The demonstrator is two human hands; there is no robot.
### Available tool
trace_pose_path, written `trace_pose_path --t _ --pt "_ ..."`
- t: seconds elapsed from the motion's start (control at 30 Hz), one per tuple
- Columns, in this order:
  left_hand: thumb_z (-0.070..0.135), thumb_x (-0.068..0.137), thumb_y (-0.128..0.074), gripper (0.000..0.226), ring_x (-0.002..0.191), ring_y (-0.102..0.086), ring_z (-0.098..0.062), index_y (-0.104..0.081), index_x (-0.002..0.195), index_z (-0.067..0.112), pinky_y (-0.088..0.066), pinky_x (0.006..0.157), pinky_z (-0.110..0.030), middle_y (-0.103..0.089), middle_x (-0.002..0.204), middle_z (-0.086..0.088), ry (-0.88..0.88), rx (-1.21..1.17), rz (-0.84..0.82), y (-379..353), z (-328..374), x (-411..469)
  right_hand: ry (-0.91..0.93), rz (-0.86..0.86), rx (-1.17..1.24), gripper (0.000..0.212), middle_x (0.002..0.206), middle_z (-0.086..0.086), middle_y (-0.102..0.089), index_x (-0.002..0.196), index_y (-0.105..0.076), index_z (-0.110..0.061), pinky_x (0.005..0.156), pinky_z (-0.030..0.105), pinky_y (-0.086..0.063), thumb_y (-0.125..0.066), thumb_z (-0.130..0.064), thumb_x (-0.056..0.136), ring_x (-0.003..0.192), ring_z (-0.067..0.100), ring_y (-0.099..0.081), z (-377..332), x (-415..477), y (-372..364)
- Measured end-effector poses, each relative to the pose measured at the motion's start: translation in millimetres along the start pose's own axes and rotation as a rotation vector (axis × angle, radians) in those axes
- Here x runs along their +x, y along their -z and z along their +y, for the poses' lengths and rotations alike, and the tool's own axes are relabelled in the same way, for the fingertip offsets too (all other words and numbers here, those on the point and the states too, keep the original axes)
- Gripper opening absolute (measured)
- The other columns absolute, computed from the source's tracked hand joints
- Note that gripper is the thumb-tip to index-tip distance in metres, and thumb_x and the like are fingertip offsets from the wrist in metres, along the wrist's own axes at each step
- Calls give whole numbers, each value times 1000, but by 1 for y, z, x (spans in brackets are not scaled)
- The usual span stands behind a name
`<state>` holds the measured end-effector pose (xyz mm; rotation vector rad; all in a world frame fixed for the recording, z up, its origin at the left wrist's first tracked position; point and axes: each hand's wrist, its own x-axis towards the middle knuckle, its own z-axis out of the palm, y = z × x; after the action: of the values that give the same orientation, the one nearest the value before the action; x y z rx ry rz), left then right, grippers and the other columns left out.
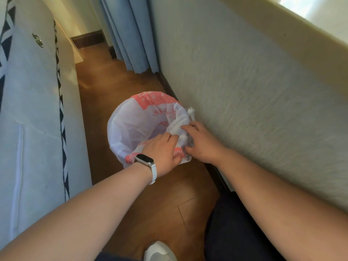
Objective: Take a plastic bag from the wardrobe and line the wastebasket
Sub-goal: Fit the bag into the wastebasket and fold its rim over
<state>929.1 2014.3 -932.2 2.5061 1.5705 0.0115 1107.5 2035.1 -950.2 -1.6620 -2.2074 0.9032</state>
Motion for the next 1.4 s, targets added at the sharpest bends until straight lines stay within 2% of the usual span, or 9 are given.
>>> trace_pose_path --t 0.23,0.37,0.6,0.73,0.87,0.93,1.03,1.2,1.4 --pt "45 95 -47 32 87 -60 -27 -53 112 19 -49 69 -36 -65 104 -6 3 17 5 -12 -3 9 -37 -23 91 69 150 10 -31 149 -29 -24 106 38 -42 -62 -33 90 131 27 -44 2 6 -13" --pt "35 95 -43 26 80 -62 -32 -55 104 13 -36 57 -34 -67 93 -10 -61 132 54 -5 -12 8 -13 27 118 67 147 10 -36 148 -33 -24 104 38 -43 -63 -33 90 128 26 -46 -2 11 -15" --pt "17 88 -55 8 75 -60 -36 -56 95 12 -38 59 -35 -66 86 -12 -33 120 106 50 -49 10 66 175 180 56 141 9 -44 142 -44 -23 101 46 -46 -64 -29 89 122 26 -51 -29 23 -4" --pt "13 86 -55 4 71 -60 -38 -57 87 17 -40 57 -37 -65 78 -9 -38 88 142 78 -74 1 130 214 153 49 126 5 -61 134 -55 -21 95 35 -47 -67 -33 88 111 20 -57 -50 27 18" --pt "29 86 -38 17 76 -58 -30 -54 85 24 -46 65 -43 -61 78 0 -21 -42 110 105 -89 -16 288 249 155 39 99 -9 -60 117 -68 -19 73 13 -38 -72 -33 80 87 0 -52 -73 26 41" --pt "29 86 -37 21 75 -55 -25 -57 87 23 -45 65 -41 -58 77 3 1 -138 130 117 -88 -27 354 297 151 41 91 -7 -52 112 -69 -15 73 17 -38 -70 -36 77 82 1 -49 -86 24 50" --pt "28 86 -39 19 72 -52 -21 -57 86 23 -45 65 -42 -53 72 9 -2 -228 163 132 -86 -39 466 398 120 41 98 4 -53 107 -70 -12 84 27 -45 -67 -40 77 90 17 -55 -105 24 63" --pt "35 85 -44 8 78 -57 -21 -51 88 37 -47 71 -41 -58 74 14 32 -367 207 154 -88 -43 520 439 105 47 117 9 -57 114 -68 -10 103 24 -37 -67 -42 80 116 20 -53 -123 23 66" --pt "32 86 -45 9 73 -57 -17 -53 88 34 -49 66 -46 -60 73 12 57 -409 307 168 -85 -47 474 509 164 41 112 4 -60 112 -68 -12 95 43 -45 -61 -43 86 108 21 -57 -131 31 56"
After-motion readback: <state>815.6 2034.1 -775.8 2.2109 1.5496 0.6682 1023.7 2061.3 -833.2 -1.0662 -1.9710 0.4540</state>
